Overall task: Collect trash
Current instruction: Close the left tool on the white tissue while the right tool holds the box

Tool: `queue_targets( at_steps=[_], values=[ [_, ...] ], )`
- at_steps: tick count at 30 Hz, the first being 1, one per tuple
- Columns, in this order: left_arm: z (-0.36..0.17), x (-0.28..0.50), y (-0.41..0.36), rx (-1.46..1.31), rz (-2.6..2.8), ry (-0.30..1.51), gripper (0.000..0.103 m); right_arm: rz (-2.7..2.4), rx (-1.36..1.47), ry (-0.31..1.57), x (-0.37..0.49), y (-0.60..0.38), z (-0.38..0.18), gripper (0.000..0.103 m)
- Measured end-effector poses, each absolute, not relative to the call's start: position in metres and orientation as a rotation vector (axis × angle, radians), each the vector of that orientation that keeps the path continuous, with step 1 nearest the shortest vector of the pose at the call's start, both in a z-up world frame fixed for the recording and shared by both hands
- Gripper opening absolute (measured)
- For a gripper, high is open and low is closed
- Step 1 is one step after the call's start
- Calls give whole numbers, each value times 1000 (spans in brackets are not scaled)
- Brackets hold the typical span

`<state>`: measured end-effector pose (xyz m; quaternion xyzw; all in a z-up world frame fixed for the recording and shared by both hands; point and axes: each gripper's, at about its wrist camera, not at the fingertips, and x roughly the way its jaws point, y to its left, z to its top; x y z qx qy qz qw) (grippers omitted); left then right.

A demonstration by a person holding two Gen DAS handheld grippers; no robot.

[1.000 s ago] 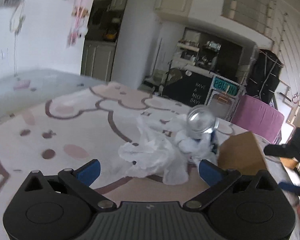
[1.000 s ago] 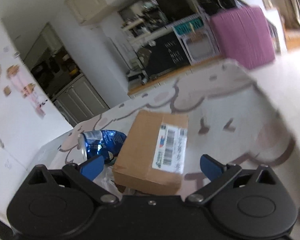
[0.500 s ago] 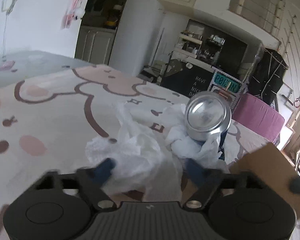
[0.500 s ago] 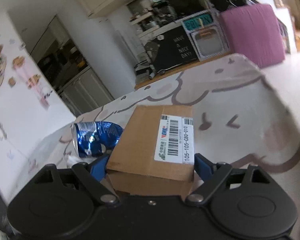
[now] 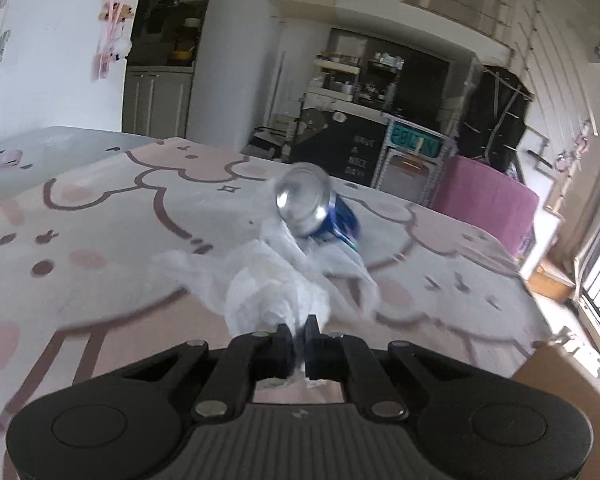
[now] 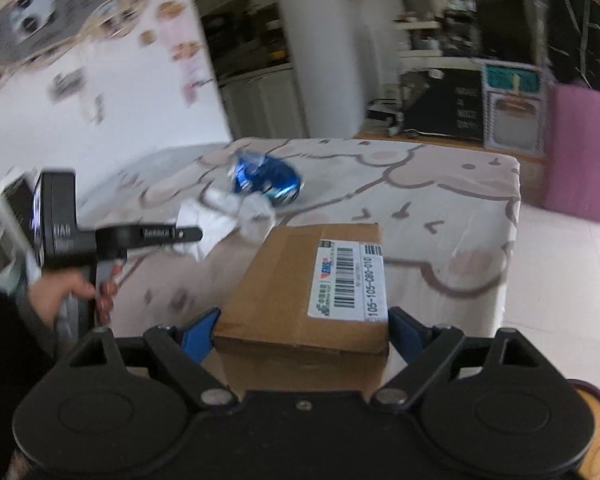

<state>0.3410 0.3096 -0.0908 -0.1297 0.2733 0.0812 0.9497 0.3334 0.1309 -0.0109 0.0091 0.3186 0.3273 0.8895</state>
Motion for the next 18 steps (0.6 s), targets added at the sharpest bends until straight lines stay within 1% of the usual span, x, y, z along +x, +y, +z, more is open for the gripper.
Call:
queue_targets(
  at_steps=[10,11,12,13,14,15,16,18],
  values=[
    [-80,231,259,-293,81,599,5,730,-13,675,266,100,-17,89],
    [-81,224,255,-291,77,605,9,723,-9,676,262,98,-19,89],
    [-83,219,252,-285,74,611,16,715,-6,674,259,97,-21,89],
    [-86,214,249,-274,72,622,27,711,-2,667,257,96,-23,89],
    [-89,211,247,-257,76,639,56,711,2,657,254,95,-25,89],
    [-92,208,245,-239,88,649,79,709,4,650,253,95,-26,89],
    [-94,205,245,-217,108,644,83,706,7,646,252,96,-26,89],
    [-97,201,248,-185,134,640,83,700,4,641,251,99,-26,89]
  ],
)
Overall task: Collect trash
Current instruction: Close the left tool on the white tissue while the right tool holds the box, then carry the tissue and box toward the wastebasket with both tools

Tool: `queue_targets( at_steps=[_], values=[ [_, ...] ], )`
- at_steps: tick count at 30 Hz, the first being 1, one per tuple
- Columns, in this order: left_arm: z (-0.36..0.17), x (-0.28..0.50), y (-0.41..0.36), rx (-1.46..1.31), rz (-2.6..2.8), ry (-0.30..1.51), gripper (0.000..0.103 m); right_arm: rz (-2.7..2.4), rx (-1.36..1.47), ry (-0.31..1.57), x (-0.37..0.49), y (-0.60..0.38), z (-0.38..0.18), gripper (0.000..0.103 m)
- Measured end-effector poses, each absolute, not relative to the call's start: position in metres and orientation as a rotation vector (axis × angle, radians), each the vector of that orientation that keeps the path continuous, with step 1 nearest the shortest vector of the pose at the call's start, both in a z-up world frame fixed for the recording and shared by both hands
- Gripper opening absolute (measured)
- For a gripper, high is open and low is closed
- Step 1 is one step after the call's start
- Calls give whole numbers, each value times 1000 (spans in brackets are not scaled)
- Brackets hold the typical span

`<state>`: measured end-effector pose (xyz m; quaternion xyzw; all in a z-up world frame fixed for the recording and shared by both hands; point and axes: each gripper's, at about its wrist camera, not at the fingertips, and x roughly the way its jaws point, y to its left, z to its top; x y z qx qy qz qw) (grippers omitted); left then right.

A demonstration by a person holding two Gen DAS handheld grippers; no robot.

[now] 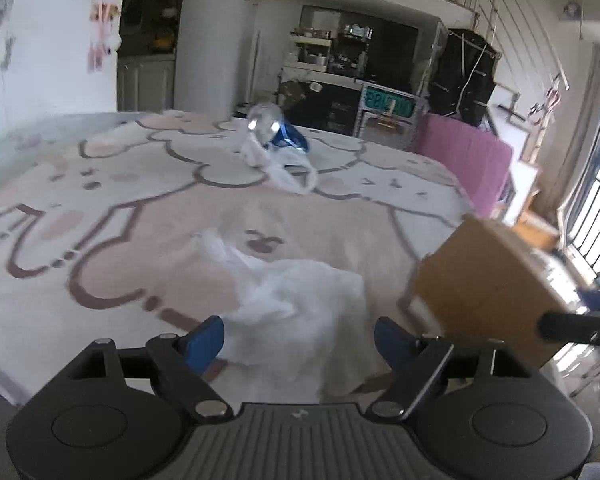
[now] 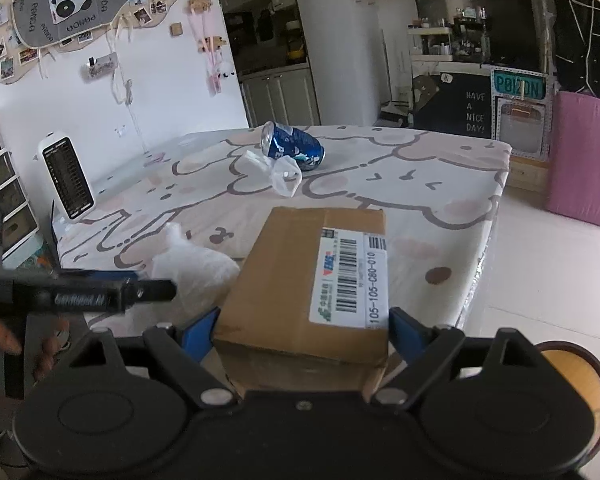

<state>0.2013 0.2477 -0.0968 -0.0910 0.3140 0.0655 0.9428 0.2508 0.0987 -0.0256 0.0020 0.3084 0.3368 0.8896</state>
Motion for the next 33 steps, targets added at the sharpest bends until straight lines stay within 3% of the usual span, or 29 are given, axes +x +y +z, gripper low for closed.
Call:
queue_targets(
  at_steps=[4,7,20,22,24,25,29,33],
  values=[
    [-95,205,260,-193,124,589,83,674,-26,627,249,104,-25,89],
    [-100,216,257,-126,77,605,89,635,-37,618,246,108,-26,91],
    [-129,255,246,-90,71,666,88,500,-33,634,250,122,-30,95],
    [-127,253,247,-118,74,655,76,479,-25,646,253,122,-33,95],
    [-124,252,245,-138,67,652,57,474,2,658,256,120,-35,96],
    [-124,252,244,-141,68,653,53,475,22,668,257,118,-35,96],
    [-121,248,240,-166,69,658,21,480,103,710,263,111,-40,97],
    [-118,240,236,-205,84,653,16,506,153,730,267,107,-42,91]
  ],
)
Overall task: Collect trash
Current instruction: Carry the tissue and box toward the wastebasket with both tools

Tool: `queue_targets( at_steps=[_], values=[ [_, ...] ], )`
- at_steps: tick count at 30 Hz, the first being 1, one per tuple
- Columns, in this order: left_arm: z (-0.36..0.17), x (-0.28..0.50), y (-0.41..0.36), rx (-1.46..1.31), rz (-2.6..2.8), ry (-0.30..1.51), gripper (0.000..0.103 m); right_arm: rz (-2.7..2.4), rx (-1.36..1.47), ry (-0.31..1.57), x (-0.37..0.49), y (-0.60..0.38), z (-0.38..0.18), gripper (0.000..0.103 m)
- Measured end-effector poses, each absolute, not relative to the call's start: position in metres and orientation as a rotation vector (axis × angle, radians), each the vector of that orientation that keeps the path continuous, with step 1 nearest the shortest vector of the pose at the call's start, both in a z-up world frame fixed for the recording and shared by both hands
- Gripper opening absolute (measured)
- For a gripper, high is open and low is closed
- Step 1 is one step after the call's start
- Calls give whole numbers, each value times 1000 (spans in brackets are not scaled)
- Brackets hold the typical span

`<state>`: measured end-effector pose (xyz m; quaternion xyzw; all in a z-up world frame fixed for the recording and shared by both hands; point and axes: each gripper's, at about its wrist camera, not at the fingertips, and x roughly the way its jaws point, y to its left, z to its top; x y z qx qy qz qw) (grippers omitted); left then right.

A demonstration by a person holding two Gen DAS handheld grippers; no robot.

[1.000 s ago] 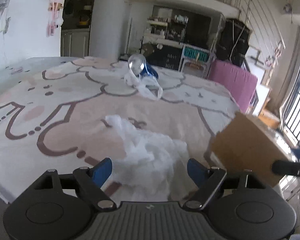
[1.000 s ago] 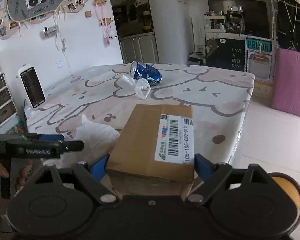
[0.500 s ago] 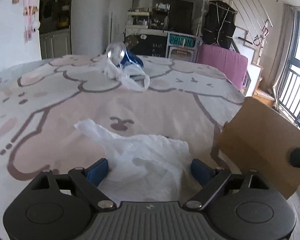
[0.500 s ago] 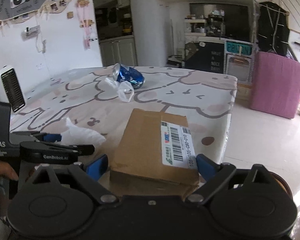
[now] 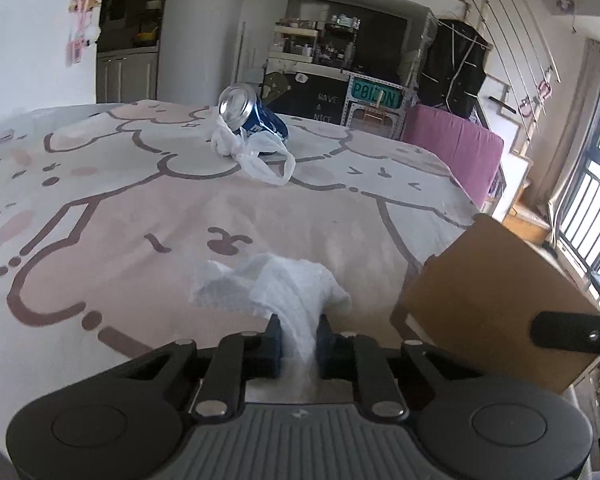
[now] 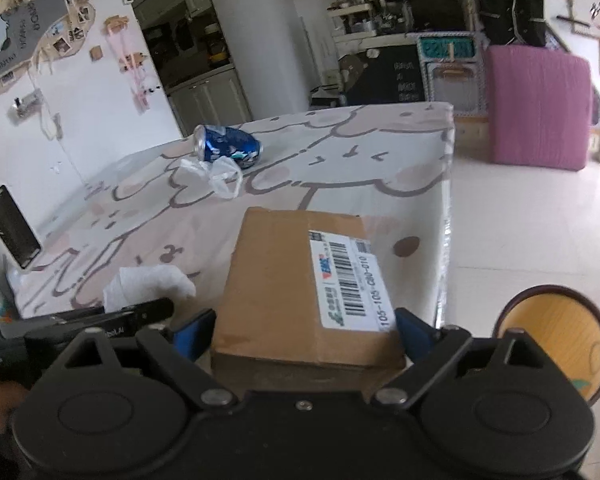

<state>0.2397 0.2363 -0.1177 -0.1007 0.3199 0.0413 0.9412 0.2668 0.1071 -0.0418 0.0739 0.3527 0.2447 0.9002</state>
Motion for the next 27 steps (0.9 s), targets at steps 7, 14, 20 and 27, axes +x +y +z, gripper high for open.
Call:
queue_targets(
  at_steps=[7,14,20,27],
  values=[
    [-94,224,223,-211,123,657,15,522,113,705,260,106,-32,89],
    [-57,205,201,-179,136,612,15,538,119,623,244,87,-9,89],
    [-34,189,177,-150,128,588,15,497,127,550,231,62,8,89],
    [-12,174,146,-127,91,543,15,434,131,498,216,31,20,89]
  ],
)
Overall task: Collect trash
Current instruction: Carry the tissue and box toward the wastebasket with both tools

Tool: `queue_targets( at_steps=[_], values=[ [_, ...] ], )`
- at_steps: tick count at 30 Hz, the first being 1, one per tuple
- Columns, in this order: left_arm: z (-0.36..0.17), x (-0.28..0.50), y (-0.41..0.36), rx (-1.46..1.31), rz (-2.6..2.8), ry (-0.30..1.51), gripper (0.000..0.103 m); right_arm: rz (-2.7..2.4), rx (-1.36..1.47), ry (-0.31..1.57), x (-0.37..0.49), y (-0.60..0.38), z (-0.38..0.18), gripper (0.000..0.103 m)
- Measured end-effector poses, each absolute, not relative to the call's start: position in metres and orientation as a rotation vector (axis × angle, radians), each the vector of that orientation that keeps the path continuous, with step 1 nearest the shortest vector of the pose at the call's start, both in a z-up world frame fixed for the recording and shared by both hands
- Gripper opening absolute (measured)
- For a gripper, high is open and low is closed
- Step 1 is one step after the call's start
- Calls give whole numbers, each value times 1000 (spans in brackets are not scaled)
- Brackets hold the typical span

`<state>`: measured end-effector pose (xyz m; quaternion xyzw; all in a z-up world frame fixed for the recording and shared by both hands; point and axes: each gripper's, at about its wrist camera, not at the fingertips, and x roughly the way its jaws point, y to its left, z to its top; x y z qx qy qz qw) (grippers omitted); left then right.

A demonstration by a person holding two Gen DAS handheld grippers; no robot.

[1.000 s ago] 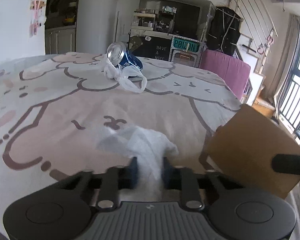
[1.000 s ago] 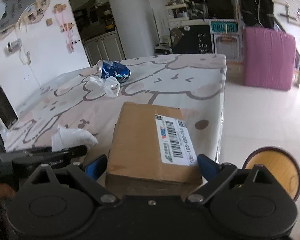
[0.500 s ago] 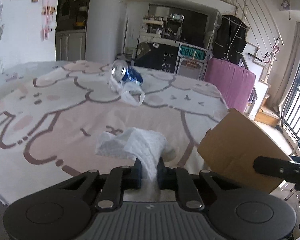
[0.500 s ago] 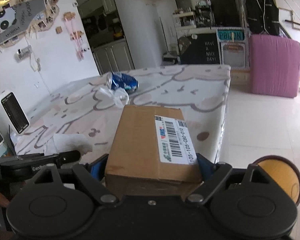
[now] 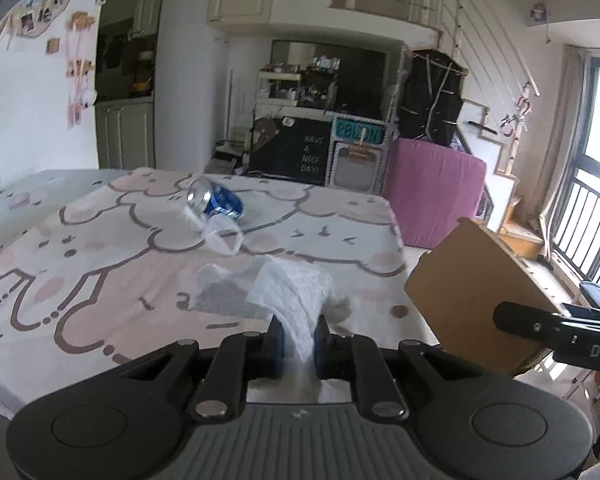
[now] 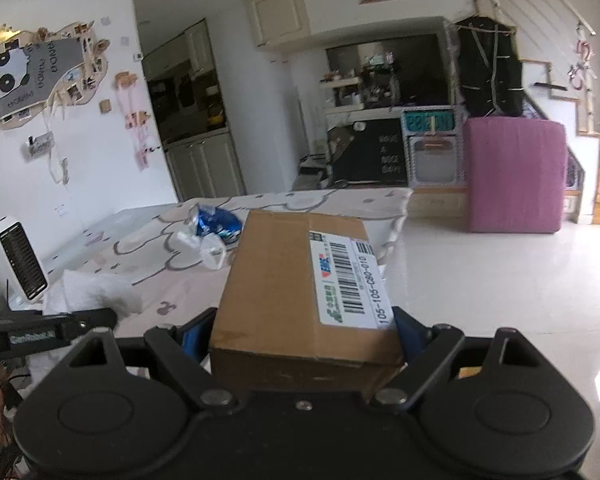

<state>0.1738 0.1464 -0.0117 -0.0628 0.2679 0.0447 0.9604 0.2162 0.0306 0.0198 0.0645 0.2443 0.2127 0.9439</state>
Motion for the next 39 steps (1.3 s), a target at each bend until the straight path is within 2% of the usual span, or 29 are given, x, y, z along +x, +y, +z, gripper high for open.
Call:
queue_targets(
  at_steps=[18,29,39],
  values=[
    [-9,193,47,-60,-66,541,15,239,151,454,196,-69,14,89],
    [-52,241,-29,-27,-186,630,15,88,195,525,206,-143,-23,89],
    [-118,303,-78,-10,-234,776,15,-4,262,641,238,-195,-79,89]
  ],
)
